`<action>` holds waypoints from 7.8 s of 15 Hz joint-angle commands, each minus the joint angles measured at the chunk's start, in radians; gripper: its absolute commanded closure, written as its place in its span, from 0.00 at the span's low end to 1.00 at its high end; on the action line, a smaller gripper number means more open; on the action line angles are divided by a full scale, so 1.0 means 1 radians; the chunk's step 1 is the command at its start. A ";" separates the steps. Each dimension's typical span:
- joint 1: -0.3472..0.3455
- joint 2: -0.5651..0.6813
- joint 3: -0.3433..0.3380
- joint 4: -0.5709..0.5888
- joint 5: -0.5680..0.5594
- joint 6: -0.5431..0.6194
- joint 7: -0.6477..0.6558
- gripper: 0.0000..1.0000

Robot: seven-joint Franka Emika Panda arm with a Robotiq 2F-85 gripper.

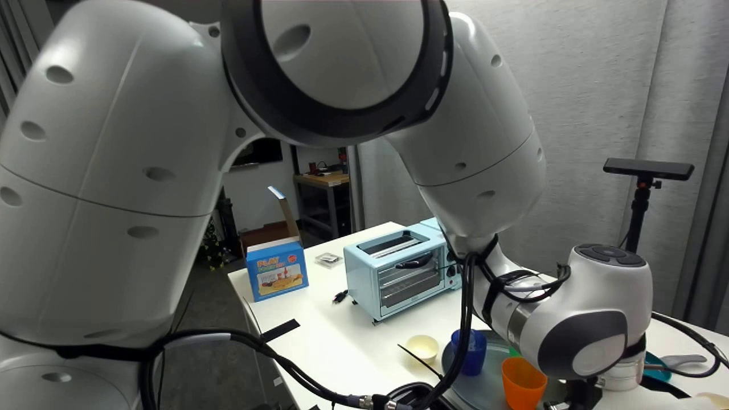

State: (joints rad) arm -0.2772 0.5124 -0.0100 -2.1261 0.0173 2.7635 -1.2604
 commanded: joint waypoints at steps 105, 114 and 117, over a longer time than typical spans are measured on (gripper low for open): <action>0.320 -0.375 -0.096 -0.325 -0.455 0.191 1.181 0.00; 0.329 -0.399 -0.099 -0.346 -0.475 0.191 1.202 0.00; 0.329 -0.399 -0.100 -0.346 -0.475 0.191 1.202 0.00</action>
State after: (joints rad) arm 0.0521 0.1132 -0.1096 -2.4722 -0.4576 2.9549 -0.0585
